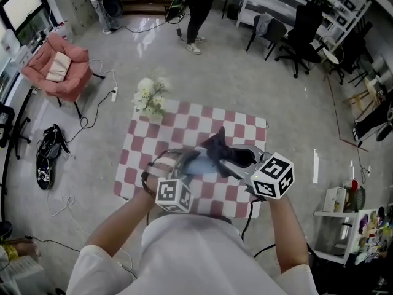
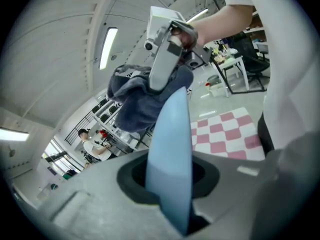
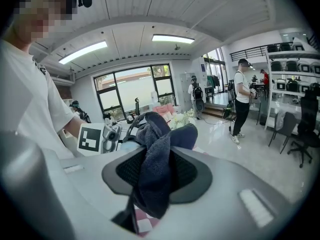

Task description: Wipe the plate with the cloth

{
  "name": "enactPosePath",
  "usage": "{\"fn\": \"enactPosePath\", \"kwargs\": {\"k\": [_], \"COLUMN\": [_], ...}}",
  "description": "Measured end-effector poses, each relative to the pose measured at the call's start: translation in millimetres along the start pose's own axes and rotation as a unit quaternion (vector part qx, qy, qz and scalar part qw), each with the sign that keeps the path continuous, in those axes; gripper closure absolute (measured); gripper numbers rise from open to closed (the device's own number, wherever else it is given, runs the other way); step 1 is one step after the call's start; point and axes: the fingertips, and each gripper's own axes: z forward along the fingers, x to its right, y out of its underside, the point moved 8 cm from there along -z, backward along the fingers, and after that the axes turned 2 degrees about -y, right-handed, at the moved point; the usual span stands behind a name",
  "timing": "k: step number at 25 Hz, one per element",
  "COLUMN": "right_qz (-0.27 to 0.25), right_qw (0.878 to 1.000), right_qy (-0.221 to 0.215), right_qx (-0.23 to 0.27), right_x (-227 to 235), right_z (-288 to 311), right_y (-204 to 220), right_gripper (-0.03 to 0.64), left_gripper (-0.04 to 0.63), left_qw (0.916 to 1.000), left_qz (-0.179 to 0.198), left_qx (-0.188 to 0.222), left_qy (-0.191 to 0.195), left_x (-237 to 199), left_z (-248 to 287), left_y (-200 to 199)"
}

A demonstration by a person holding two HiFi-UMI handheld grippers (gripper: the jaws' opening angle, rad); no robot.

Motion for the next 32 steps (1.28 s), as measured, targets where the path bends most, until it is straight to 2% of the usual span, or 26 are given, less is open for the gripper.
{"fn": "enactPosePath", "kwargs": {"k": [10,19,26,32], "right_qz": [0.017,0.023,0.015,0.001], "right_qw": [0.999,0.997,0.996,0.995], "right_qy": [-0.031,-0.063,-0.077,-0.094], "right_qx": [0.018,0.034,0.039,0.028], "right_x": [14,27,38,45], "right_z": [-17,-32,-38,-35], "right_y": [5,13,21,24], "right_gripper": [0.486,0.486,0.486,0.486], "left_gripper": [0.52,0.52,0.52,0.52], "left_qw": [0.9976,0.9913,0.9864,0.985], "left_qz": [0.046,0.083,0.102,0.114], "left_qx": [0.042,0.085,0.112,0.116], "left_qy": [-0.031,-0.056,-0.064,-0.058], "left_x": [-7,-16,-15,-15], "left_z": [-12,-32,-44,-48], "left_y": [-7,-13,-19,-22]}}
